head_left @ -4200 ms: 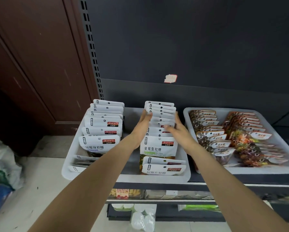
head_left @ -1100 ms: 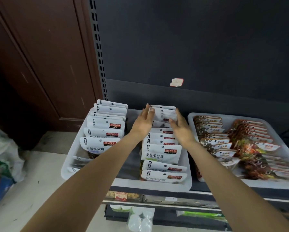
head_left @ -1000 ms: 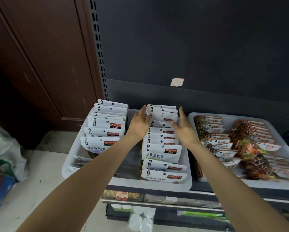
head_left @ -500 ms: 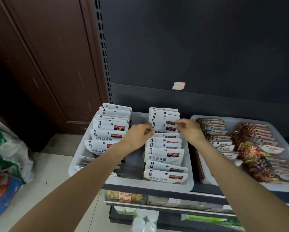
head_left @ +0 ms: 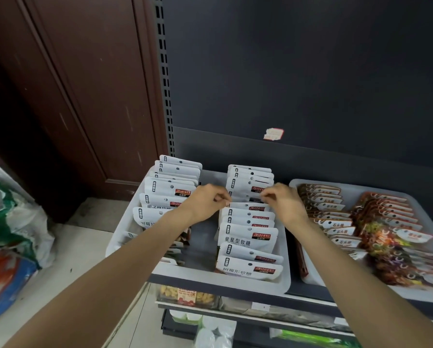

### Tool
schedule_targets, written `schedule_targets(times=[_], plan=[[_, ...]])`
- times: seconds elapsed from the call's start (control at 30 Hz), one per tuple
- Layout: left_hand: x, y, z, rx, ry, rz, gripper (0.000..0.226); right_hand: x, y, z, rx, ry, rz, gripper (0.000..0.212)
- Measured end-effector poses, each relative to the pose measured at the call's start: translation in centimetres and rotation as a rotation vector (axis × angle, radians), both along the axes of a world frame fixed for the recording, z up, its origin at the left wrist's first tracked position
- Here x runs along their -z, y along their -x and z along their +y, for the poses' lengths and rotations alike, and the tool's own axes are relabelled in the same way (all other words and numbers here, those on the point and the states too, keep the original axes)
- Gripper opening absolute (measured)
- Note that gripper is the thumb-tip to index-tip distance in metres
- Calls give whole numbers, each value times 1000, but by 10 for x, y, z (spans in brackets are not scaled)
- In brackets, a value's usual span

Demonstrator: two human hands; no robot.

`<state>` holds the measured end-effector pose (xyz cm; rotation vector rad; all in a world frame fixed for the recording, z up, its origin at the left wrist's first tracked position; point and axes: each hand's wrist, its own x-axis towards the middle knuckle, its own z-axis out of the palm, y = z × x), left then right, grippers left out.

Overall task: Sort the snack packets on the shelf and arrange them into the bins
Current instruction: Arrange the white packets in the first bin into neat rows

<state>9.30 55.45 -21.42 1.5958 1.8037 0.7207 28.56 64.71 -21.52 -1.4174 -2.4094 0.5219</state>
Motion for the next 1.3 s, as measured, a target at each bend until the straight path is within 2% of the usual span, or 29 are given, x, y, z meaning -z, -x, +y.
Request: schedule_targets(times=[0.2,0.37,0.43,0.57,0.67,0.83,0.93,1.03,1.3], plan=[[-2,-2,5,12,-19,48,19,-4,-2,6,33,162,95,22],[4,2,3,5,-24,-53,15,-7,-1,2,31,267,143,38],[5,3,1,12,-18,-104,16,-8,-4,-3,16,241,143,38],[3,6,1,72,14,-161,24,-12,-6,-13,-13,169,98,24],[1,10,3,111,14,-131,29,-14,-5,-17,-28,149,48,18],[-1,9,11,130,-1,-40,23,-17,0,-18,-5,9,-75,14],[-5,10,16,123,-33,-60,16,-23,1,-21,51,-105,-35,14],[-7,13,18,120,-70,8,14,-24,0,-26,7,-216,-25,11],[-5,13,21,140,15,138,21,-23,16,-26,53,-84,-148,21]])
